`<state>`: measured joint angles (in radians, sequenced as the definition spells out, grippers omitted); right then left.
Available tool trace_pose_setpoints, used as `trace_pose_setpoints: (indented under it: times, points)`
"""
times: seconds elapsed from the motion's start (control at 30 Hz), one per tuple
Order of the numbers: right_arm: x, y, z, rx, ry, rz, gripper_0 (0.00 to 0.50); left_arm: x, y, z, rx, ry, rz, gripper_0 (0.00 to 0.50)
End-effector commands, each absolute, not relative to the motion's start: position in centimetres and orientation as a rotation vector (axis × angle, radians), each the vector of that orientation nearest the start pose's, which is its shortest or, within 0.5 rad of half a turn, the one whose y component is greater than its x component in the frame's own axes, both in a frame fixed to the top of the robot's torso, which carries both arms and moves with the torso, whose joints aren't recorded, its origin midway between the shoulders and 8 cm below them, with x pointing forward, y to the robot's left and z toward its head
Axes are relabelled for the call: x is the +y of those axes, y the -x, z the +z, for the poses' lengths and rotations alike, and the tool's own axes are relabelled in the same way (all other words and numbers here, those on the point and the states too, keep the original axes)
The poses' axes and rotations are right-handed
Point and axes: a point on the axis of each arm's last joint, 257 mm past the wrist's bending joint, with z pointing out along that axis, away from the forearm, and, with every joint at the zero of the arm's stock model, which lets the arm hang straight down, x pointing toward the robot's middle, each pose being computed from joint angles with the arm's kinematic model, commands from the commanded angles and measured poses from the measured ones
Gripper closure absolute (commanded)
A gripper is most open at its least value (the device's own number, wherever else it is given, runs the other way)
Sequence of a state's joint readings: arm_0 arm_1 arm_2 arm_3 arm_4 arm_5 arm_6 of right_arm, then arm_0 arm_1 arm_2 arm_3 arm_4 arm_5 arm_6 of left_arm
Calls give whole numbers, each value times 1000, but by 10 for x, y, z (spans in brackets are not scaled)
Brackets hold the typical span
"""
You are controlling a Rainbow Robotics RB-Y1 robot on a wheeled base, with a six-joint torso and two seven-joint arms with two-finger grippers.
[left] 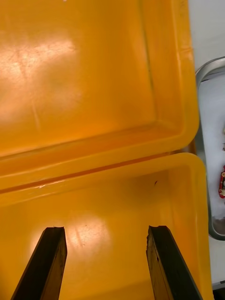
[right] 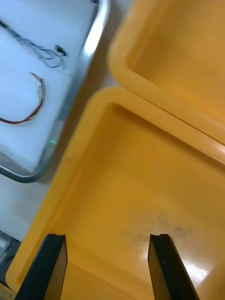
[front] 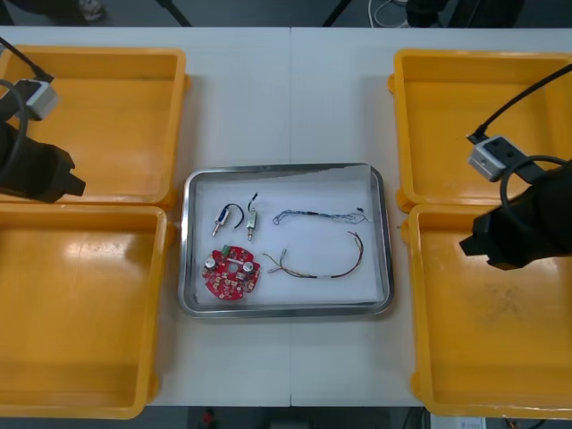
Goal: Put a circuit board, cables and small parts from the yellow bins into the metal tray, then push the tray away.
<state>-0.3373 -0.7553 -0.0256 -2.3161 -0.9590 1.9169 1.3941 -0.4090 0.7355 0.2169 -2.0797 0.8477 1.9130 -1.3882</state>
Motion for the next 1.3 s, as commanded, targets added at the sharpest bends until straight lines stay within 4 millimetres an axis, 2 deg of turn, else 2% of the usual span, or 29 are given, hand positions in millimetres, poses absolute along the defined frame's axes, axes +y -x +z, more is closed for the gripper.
trace_pose_setpoints:
  times: [0.03, 0.2, 0.37, 0.63, 0.8, 1.03, 1.13, 1.3]
  points:
    - [-189, -374, -140, 2480, 942, -16, 0, 363, -410, -121, 2587, -146, 18, 0]
    - [-146, -367, -150, 2414, 1144, -48, 0, 388, -396, -130, 2609, -89, 60, 0]
    - [-105, -360, -160, 2314, 1335, -109, 0, 398, -384, -140, 2634, -60, 65, 0]
    - [-60, -354, -184, 2134, 1643, -226, 0, 402, -373, -147, 2650, -39, 56, 0]
    - [-20, -350, -201, 1994, 1803, -221, 0, 402, -372, -149, 2654, -40, 55, 0]
    - [15, -348, -227, 1869, 1932, -172, 0, 402, -372, -149, 2654, -40, 55, 0]
    - [21, -342, -241, 1845, 1965, -165, 0, 402, -372, -149, 2654, -40, 55, 0]
    - [19, -334, -261, 1813, 2015, -218, 0, 402, -372, -149, 2654, -40, 55, 0]
